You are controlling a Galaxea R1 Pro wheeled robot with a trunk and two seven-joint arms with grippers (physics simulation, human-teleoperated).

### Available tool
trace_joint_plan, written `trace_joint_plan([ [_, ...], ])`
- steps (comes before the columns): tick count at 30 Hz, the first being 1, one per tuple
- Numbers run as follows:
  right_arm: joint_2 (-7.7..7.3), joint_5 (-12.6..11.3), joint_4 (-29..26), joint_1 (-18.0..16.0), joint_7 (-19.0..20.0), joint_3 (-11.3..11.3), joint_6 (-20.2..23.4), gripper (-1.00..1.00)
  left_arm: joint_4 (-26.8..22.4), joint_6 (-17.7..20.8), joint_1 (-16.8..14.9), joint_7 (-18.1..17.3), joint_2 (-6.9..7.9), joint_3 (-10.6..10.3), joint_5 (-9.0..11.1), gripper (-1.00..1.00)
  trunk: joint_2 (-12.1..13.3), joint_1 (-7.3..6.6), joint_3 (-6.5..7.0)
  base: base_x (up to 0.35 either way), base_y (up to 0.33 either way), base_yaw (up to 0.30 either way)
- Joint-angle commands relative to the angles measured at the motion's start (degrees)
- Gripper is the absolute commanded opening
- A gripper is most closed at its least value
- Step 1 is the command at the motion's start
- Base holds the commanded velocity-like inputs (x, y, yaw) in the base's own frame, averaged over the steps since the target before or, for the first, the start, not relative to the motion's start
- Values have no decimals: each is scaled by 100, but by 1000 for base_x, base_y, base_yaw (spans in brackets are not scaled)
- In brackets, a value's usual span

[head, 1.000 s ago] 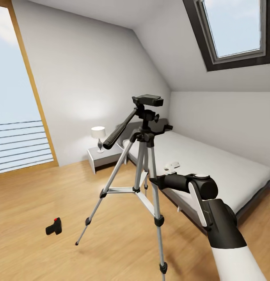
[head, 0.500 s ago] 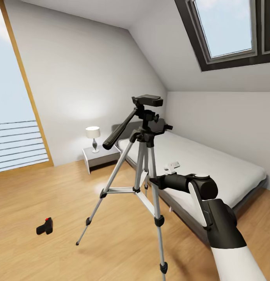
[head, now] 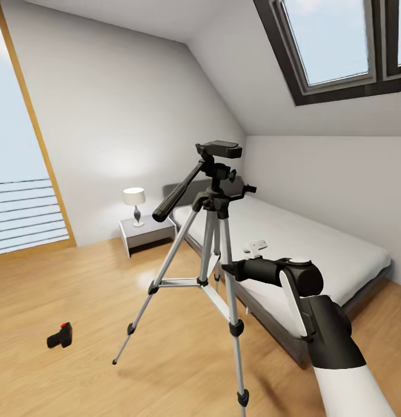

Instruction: Attach the digital camera to the camera tripod in the bedroom.

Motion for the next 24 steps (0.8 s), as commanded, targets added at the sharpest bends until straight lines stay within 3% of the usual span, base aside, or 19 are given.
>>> trace_joint_plan([
  [1, 1, -13, -6, -5, 37, -3, 25, -100, -1, -15, -1, 5, -2, 15, 25, 100, -3, 0, -5, 0, -241, 0],
  [10, 5, -13, -6, -6, 37, -3, 25, -100, -1, -22, -1, 4, 2, 16, 25, 100, -3, 0, -5, 0, -247, 0],
  [24, 7, -20, 16, -5, 37, 9, 25, -100, -1, -18, -1, 4, 9, 16, 25, 100, -3, 0, -5, 0, -36, 0],
])
